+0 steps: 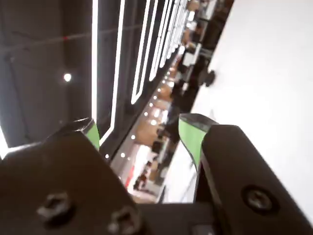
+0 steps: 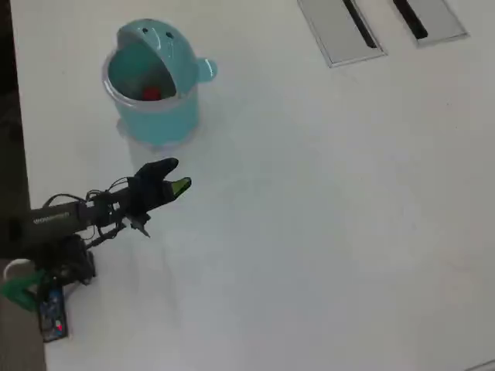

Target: Grasp RGB lego blocks and put them in the bin one by one.

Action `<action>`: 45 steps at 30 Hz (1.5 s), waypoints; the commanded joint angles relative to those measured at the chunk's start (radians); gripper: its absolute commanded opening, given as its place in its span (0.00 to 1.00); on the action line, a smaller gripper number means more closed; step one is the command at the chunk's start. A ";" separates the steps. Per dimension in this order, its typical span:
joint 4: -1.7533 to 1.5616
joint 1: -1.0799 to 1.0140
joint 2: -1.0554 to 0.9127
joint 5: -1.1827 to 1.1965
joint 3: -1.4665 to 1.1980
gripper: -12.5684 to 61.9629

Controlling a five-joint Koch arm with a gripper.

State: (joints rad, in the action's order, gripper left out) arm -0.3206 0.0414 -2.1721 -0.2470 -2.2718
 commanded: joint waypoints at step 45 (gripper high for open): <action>-0.623 0.008 -0.106 0.034 -0.802 0.59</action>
State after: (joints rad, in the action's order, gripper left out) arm -0.8483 0.0491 -2.2596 -0.2132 -3.0710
